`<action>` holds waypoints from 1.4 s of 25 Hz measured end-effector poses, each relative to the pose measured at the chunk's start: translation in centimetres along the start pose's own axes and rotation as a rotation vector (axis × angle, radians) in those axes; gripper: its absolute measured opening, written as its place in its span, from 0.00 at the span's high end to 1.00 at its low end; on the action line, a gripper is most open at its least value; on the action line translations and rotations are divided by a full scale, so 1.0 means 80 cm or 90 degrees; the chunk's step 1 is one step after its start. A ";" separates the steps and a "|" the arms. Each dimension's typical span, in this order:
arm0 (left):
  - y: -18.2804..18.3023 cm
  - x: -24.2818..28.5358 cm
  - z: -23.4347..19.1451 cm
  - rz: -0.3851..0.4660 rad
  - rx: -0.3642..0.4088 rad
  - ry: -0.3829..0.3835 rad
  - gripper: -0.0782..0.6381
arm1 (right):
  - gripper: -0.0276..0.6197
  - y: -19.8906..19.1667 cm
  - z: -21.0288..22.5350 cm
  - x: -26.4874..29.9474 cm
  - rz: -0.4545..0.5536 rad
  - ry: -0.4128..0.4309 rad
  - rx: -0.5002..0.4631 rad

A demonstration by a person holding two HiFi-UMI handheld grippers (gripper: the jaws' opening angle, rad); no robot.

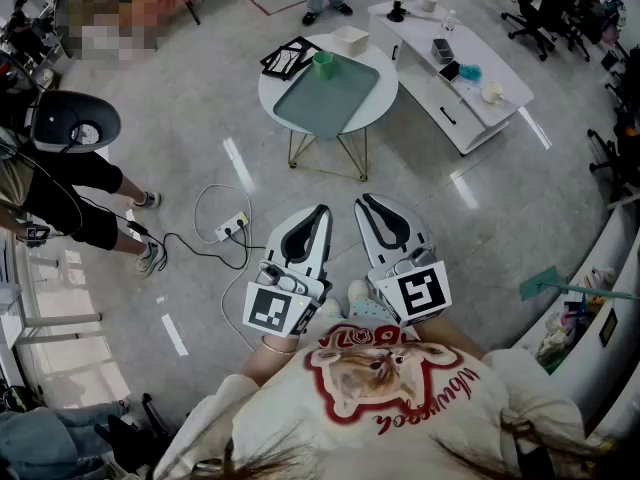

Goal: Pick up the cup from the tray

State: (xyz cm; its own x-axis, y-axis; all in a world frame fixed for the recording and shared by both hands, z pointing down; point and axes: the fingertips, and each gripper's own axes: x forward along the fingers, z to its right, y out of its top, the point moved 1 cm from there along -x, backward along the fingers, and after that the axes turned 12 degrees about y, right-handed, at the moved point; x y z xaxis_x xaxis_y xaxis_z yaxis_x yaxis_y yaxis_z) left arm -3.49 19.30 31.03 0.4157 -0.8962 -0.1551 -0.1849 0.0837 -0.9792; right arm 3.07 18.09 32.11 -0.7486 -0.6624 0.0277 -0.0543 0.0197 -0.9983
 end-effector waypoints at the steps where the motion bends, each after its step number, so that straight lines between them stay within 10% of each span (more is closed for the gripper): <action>1: 0.001 0.000 -0.001 0.000 0.001 -0.001 0.87 | 0.87 0.000 -0.001 0.001 0.000 -0.001 0.002; 35: -0.005 0.055 0.004 0.018 0.006 0.021 0.87 | 0.87 0.008 0.059 0.006 0.040 0.017 0.012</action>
State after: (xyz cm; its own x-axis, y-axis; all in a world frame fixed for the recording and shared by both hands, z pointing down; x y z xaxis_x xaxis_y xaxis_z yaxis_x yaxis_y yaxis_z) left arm -1.31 15.45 30.67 0.3805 -0.9074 -0.1781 -0.1882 0.1126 -0.9757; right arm 5.82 14.26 31.21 -0.7671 -0.6406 -0.0348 0.0064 0.0466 -0.9989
